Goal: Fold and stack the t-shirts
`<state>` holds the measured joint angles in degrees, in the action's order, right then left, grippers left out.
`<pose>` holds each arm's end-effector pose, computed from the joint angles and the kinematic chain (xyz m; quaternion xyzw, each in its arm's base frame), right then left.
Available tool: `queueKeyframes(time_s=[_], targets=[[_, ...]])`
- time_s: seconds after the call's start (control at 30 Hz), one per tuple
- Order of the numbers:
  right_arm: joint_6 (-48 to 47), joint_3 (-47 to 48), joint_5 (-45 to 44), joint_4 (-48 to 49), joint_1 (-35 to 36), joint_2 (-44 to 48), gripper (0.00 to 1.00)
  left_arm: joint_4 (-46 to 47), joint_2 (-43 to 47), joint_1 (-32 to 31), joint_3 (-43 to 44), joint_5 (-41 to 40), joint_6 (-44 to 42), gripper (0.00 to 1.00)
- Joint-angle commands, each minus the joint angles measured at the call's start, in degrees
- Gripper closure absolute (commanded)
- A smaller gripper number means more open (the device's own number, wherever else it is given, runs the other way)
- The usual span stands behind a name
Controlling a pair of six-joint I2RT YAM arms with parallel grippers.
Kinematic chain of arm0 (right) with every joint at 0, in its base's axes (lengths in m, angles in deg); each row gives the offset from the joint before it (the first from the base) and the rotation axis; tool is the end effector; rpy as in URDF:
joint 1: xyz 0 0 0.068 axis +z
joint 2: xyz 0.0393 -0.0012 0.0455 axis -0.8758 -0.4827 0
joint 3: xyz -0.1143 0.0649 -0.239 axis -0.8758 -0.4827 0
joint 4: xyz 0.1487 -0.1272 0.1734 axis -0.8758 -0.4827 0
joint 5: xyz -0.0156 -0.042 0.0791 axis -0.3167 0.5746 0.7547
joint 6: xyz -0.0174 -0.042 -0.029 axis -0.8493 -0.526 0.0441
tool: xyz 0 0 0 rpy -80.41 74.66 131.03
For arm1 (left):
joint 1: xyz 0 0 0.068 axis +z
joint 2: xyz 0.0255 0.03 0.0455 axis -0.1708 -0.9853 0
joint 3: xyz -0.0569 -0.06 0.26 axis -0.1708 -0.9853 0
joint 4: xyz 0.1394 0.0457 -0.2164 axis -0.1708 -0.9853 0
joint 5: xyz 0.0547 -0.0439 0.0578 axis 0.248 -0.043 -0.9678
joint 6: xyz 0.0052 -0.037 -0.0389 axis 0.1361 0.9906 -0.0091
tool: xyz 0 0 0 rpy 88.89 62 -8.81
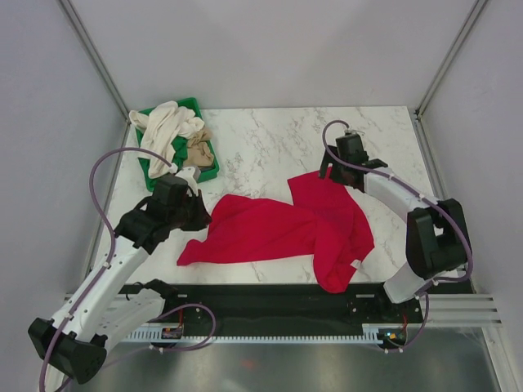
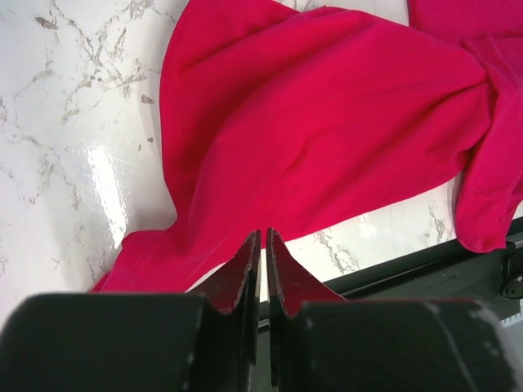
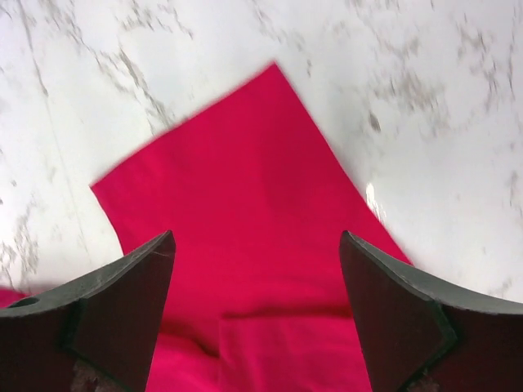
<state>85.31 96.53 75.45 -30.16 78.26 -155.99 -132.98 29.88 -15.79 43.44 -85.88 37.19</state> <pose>0.3264 0.0936 0.2260 0.1310 0.9227 0.0584 0.3577 0.1550 -0.0758 0.3005 0.0218 0.9238 -0.1746 0.3402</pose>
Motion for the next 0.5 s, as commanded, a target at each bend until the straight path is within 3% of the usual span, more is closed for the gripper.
queueKeyframes(time_s=[0.0,0.23,0.47], targets=[[-2.5,6.6,-3.0,2.2,-0.1,-5.0,0.11,2.5,1.5,-0.2,-0.1,-0.3,-0.1,0.88],[-3.7,15.1,-4.2,1.0,0.0,-18.1,0.14,2.8,2.6,0.1,-0.5,-0.8,0.0,0.76],[-4.1,16.4,-4.5,1.3,0.0,-21.8,0.18,3.0,2.8,0.8,-0.6,-0.8,0.0,0.73]])
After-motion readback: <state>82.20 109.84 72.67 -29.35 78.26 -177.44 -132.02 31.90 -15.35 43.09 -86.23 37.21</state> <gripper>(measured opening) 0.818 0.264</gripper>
